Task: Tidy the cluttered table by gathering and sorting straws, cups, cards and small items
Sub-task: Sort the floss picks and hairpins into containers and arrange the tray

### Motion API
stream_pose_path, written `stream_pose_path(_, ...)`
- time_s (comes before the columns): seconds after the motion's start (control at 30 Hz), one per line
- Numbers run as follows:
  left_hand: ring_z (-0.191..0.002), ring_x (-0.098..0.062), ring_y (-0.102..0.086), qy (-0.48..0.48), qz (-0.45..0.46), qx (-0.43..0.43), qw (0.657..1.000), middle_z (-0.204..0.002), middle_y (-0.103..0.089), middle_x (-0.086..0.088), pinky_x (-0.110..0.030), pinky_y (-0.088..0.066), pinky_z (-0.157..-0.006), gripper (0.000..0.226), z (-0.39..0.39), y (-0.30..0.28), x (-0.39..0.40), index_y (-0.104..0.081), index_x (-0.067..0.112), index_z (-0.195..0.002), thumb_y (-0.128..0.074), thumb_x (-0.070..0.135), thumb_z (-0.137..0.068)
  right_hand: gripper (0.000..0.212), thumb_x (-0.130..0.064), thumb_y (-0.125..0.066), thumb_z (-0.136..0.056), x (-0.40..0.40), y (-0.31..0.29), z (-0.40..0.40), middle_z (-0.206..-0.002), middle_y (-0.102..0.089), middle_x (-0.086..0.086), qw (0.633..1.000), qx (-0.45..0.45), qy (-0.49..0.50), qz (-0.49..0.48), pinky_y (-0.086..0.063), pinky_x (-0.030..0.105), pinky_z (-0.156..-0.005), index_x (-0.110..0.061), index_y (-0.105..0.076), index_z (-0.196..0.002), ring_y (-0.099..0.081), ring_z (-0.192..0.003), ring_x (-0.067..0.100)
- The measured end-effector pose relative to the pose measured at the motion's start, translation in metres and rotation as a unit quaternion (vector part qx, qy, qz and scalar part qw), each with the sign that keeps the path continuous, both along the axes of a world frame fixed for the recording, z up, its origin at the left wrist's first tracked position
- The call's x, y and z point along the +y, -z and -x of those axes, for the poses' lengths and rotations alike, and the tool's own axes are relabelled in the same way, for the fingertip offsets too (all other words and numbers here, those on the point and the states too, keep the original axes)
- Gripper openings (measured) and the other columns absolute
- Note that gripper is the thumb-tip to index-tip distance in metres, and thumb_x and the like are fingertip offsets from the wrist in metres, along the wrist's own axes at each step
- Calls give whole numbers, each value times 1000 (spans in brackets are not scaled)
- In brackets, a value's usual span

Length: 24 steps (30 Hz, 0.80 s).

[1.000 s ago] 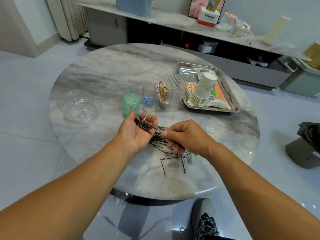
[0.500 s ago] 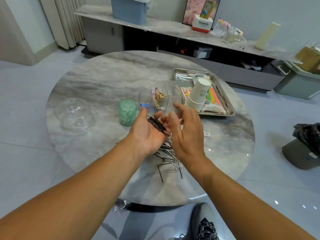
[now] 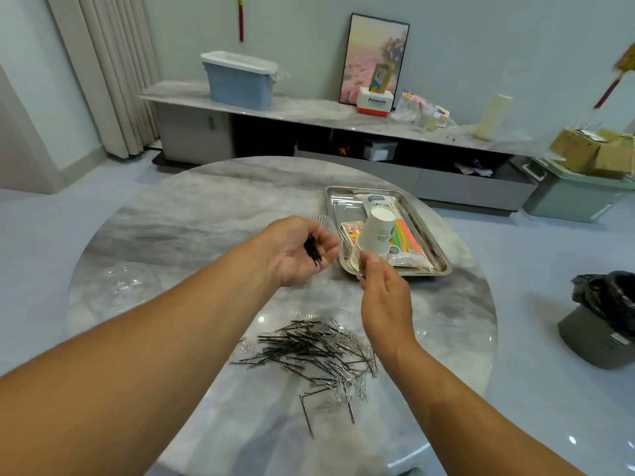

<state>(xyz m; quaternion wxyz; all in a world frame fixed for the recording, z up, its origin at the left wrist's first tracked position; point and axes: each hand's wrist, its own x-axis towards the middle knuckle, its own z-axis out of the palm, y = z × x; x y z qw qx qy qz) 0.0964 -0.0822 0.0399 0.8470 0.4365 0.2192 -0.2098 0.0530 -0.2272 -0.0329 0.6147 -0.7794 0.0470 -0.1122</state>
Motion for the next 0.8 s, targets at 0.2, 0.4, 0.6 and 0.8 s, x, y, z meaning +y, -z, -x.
stream_pose_path(0.2, -103, -25, -56, -3, -45, 14, 999, -84, -51, -10, -35, -49, -101, 41, -46, -14, 1, -51, 0, -113, -41, 39, -108, 37, -36, -45, -106, -7, 2, -24, -111, -67, 19, 998, 41, 12, -44, -46, 59, -103, -2, -60, -105, -61, -113, 36)
stream_pose_path(0.4, -97, -22, -52, -12, -59, 45, 997, -115, -49, -16, -32, -50, -92, 50, -66, -7, 1, -41, -4, -117, -40, 45, -107, 39, -42, -44, -105, 1, 20, -27, -104, -74, 7, 997, 72, -31, -22, -50, 54, -102, -17, -72, -93, -67, -108, 26)
stream_pose_path(0.6, -149, -40, -25, 48, -51, 35, 997, -163, -15, -28, -49, -29, -118, 92, -67, -20, -1, -10, -8, -156, -34, 62, -102, 40, -41, -44, -106, 1, 24, -24, -103, -74, 8, 996, 76, -41, -5, -51, 52, -102, -10, -69, -99, -67, -108, 25)
stream_pose_path(0.8, -153, -38, -16, 68, -93, -8, 993, -165, -12, -26, -45, -20, -125, 90, -60, -16, 1, -14, -5, -157, -34, 63, -102, 29, -35, -49, -105, -5, 22, -18, -99, -74, 4, 994, 93, -51, 30, -53, 46, -99, -21, -75, -105, -68, -102, 23)
